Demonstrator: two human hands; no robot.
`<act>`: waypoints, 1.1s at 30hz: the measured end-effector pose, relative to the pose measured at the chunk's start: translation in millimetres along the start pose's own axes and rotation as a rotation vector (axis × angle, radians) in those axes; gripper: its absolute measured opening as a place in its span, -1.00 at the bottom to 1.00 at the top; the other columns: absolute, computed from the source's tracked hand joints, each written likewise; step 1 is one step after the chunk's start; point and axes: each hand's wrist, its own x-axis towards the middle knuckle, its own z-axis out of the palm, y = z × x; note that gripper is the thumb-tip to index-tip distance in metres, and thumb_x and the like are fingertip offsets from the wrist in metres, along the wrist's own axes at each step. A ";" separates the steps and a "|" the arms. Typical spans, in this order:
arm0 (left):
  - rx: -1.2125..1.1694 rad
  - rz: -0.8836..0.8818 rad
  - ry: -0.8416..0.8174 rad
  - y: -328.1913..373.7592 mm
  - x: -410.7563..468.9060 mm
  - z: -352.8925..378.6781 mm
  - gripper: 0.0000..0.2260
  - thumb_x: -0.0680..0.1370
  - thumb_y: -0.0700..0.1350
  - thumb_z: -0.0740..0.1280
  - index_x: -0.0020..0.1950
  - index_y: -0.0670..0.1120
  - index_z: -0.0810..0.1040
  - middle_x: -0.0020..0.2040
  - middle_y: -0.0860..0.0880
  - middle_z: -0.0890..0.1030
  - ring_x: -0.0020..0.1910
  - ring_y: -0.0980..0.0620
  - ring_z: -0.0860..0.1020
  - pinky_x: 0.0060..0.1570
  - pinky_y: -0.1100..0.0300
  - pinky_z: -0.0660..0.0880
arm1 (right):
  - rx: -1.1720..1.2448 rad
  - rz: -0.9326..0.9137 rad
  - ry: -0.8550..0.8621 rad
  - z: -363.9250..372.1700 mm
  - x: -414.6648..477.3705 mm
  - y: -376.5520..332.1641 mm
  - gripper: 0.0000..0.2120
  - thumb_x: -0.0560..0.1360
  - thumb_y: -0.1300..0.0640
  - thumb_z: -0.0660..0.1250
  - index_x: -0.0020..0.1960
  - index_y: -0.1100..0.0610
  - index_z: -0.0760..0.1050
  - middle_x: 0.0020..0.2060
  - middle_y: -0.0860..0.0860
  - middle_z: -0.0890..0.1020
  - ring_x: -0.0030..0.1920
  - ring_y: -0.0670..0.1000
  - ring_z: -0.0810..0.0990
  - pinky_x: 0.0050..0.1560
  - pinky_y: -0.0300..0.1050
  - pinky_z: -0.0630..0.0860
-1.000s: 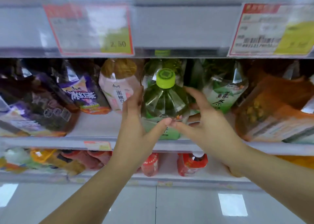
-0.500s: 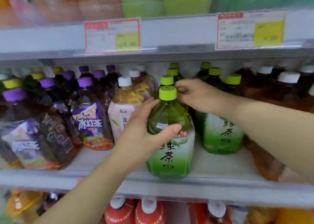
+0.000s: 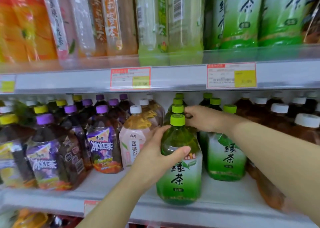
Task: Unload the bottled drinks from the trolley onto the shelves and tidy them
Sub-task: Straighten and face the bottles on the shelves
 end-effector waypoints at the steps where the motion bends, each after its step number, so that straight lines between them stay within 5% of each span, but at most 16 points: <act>1: -0.018 -0.007 -0.001 0.3 -0.5 1.1 -0.45 0.37 0.26 0.39 0.29 0.28 0.26 0.24 0.23 0.43 0.16 0.34 0.42 0.01 0.56 0.31 | 0.008 -0.006 0.023 3.5 -0.5 1.4 -0.84 0.52 0.05 0.29 0.04 0.10 0.53 0.02 0.01 0.64 -0.01 -0.02 0.59 0.05 -0.15 0.51; 4: -0.038 -0.022 0.004 5.0 -2.3 0.9 -0.49 0.41 0.18 0.38 0.29 0.26 0.26 0.22 0.24 0.43 0.07 0.46 0.39 -0.12 0.67 0.30 | -0.061 -0.012 0.077 9.6 -4.1 3.6 -0.75 0.52 0.03 0.29 0.08 0.19 0.54 0.01 0.11 0.65 0.03 0.09 0.61 0.13 0.09 0.50; 6: -0.043 -0.040 -0.013 8.9 -3.3 -0.7 -0.45 0.42 0.17 0.38 0.36 0.20 0.26 0.23 0.23 0.42 0.06 0.43 0.41 -0.12 0.65 0.30 | -0.086 0.005 0.153 5.6 -14.9 -1.5 -0.70 0.54 0.04 0.26 0.19 0.18 0.52 0.11 0.09 0.62 0.10 0.08 0.59 0.23 0.05 0.46; 10: -0.023 -0.065 -0.040 10.7 -4.9 -3.5 -0.36 0.42 0.21 0.36 0.44 0.15 0.20 0.33 0.18 0.37 0.24 0.21 0.37 0.14 0.35 0.28 | -0.127 0.004 0.712 -9.0 -64.9 -2.2 -0.70 0.53 0.15 0.28 0.26 0.11 0.49 0.17 0.11 0.55 0.19 0.09 0.52 0.22 -0.19 0.33; 12: -0.030 -0.084 -0.053 9.8 -4.5 -3.4 -0.31 0.38 0.28 0.36 0.43 0.16 0.21 0.35 0.15 0.38 0.28 0.15 0.37 0.25 0.22 0.32 | -0.120 0.056 0.840 -9.8 -85.5 7.9 -0.64 0.49 0.15 0.33 0.27 0.07 0.47 0.24 0.18 0.42 0.27 0.15 0.39 0.27 -0.20 0.24; 15: -0.020 -0.101 -0.061 9.9 -2.8 -4.2 -0.26 0.31 0.36 0.37 0.42 0.19 0.23 0.34 0.12 0.41 0.28 0.11 0.41 0.31 0.09 0.36 | -0.024 0.300 0.589 -7.5 -85.3 28.9 -0.40 0.45 0.08 0.39 0.42 -0.10 0.25 0.42 0.18 0.21 0.43 0.18 0.19 0.42 -0.09 0.13; 20: -0.022 -0.109 -0.042 11.4 -1.3 -6.2 -0.39 0.43 0.15 0.39 0.43 0.13 0.24 0.27 0.13 0.43 0.22 0.15 0.42 0.22 0.23 0.35 | 0.032 0.279 0.448 -10.8 -78.5 38.8 -0.04 0.38 0.03 0.47 0.51 -0.11 -0.13 0.44 0.10 0.28 0.43 0.14 0.26 0.42 -0.04 0.22; 25: -0.036 -0.116 -0.024 5.7 -0.7 -1.3 -0.36 0.42 0.21 0.39 0.43 0.17 0.22 0.32 0.12 0.39 0.28 0.10 0.39 0.31 0.10 0.34 | -0.070 0.299 0.442 -13.7 -88.7 29.7 -0.32 0.36 -0.03 0.48 0.34 0.12 0.25 0.21 0.08 0.52 0.22 0.10 0.48 0.17 -0.13 0.42; 33: -0.056 -0.153 -0.002 9.8 -0.7 2.1 -0.25 0.27 0.31 0.37 0.42 0.19 0.24 0.34 0.10 0.42 0.30 0.06 0.41 0.31 0.08 0.35 | -0.086 0.166 0.445 -2.3 -120.7 -3.1 -0.45 0.36 -0.01 0.48 0.25 0.12 0.36 0.09 0.02 0.57 0.13 0.03 0.52 -0.02 -0.26 0.37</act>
